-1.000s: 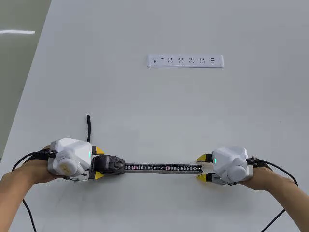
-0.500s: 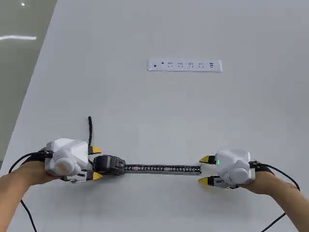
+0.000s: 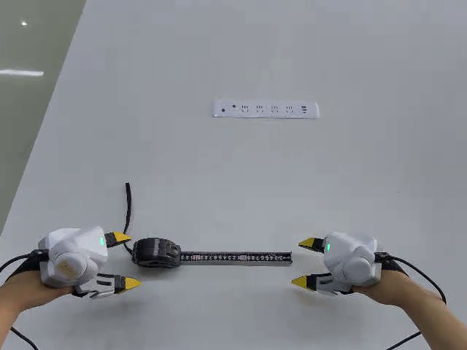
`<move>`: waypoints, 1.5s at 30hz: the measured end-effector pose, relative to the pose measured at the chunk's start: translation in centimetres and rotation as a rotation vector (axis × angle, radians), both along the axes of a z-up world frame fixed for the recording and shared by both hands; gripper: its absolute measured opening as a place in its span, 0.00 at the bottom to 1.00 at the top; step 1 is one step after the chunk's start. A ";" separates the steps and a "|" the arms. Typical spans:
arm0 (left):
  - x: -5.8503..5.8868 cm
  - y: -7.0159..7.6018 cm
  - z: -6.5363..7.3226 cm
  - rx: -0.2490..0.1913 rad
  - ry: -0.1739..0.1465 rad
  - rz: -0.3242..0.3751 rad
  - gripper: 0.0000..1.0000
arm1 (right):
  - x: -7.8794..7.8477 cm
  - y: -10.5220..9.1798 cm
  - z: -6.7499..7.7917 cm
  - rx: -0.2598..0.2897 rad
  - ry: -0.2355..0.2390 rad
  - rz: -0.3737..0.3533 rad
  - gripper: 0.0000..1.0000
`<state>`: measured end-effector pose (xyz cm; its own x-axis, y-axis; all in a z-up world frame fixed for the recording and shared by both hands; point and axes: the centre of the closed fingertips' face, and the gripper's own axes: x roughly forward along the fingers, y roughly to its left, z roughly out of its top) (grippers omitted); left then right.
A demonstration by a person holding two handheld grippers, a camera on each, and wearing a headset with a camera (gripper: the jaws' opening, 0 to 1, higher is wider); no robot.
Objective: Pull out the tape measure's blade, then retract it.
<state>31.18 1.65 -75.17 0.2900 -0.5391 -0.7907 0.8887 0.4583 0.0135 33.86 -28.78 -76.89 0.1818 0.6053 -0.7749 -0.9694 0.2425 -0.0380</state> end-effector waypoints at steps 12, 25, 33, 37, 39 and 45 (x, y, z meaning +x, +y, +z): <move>-2.7 -0.3 1.1 -0.052 -0.022 0.167 0.61 | -1.4 -0.5 3.0 0.081 -0.066 -0.157 0.55; -4.7 -1.8 2.8 -0.136 -0.071 0.360 0.74 | -4.0 -0.4 4.6 0.150 -0.069 -0.334 0.69; -5.0 -2.6 5.1 -0.202 -0.140 0.492 0.84 | -4.5 -0.3 5.5 0.167 -0.090 -0.446 0.79; -5.3 -2.8 5.9 -0.188 -0.174 0.517 0.90 | -4.5 -0.4 6.4 0.192 -0.103 -0.509 0.81; -5.4 -2.8 6.1 -0.191 -0.180 0.527 0.92 | -4.7 -0.4 6.6 0.198 -0.103 -0.534 0.84; -5.8 -2.7 6.8 -0.227 -0.191 0.617 0.96 | -5.8 -0.3 6.9 0.202 -0.098 -0.590 0.88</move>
